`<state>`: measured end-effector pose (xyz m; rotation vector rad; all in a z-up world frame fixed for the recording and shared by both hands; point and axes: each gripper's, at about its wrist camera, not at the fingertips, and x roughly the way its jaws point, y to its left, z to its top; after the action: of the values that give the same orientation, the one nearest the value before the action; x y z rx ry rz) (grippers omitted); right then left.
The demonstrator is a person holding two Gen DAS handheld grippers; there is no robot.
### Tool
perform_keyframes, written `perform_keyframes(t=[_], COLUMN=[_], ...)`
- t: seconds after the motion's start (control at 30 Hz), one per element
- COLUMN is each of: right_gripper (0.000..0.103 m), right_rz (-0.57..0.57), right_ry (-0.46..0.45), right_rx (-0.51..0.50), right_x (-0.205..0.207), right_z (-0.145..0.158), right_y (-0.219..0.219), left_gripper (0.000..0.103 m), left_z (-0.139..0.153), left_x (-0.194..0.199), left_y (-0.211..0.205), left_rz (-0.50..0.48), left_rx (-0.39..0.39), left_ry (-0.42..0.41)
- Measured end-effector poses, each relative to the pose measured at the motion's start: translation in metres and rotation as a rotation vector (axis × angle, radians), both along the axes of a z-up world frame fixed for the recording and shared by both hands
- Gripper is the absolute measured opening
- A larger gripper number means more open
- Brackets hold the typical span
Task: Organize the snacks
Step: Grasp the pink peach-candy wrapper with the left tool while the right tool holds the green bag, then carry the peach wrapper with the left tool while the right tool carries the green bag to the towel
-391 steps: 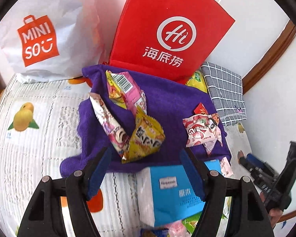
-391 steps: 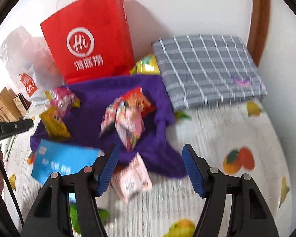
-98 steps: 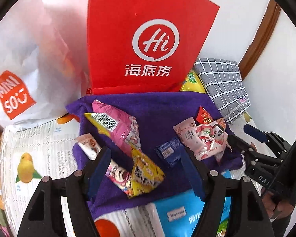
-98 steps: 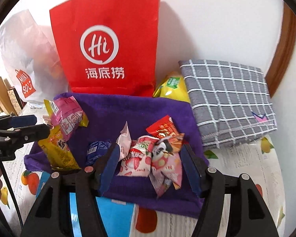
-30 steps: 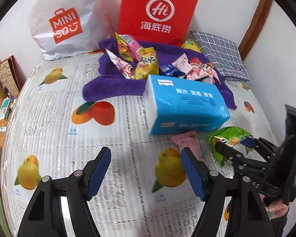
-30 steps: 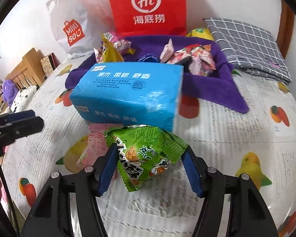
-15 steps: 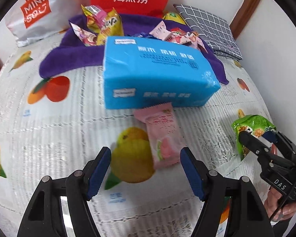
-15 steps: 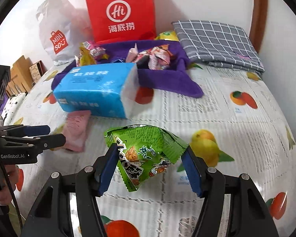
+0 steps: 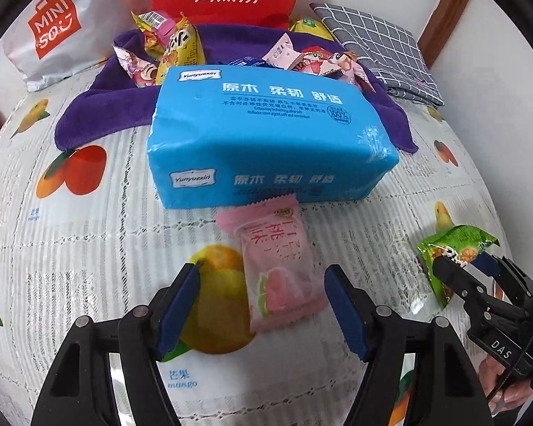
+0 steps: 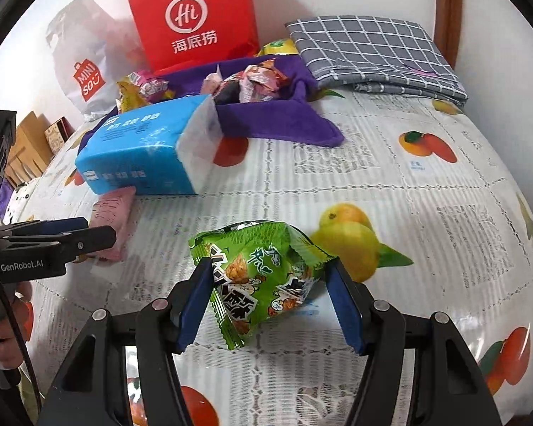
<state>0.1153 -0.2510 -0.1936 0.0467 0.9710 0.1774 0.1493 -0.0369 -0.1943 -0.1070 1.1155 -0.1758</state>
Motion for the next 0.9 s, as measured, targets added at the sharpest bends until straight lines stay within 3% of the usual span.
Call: perform_keyframes(t=[0.2, 0.3, 0.37, 0.6, 0.9], right_gripper=[0.063, 0.063, 0.058, 0.057, 0.058], right_rz=[-0.016, -0.011, -0.003, 0.009, -0.015], right_ry=[-0.011, -0.018, -0.009, -0.038, -0.058], right_rx=[0.004, 0.01, 0.011, -0.034, -0.003], right_x=[0.002, 0.0, 0.001, 0.0, 0.004], right_z=[-0.003, -0.005, -0.009, -0.014, -0.016], right_y=[-0.007, -0.008, -0.009, -0.005, -0.013], left_gripper=[0.07, 0.067, 0.065, 0.043, 0.042], left_z=[-0.002, -0.004, -0.006, -0.003, -0.005], left_x=[0.003, 0.002, 0.001, 0.0, -0.011], left_y=[-0.013, -0.025, -0.034, -0.033, -0.028], left_rz=[0.001, -0.014, -0.028, -0.034, -0.036], left_rx=[0.047, 0.124, 0.188, 0.177, 0.158], left_ry=[-0.023, -0.04, -0.049, -0.09, -0.172])
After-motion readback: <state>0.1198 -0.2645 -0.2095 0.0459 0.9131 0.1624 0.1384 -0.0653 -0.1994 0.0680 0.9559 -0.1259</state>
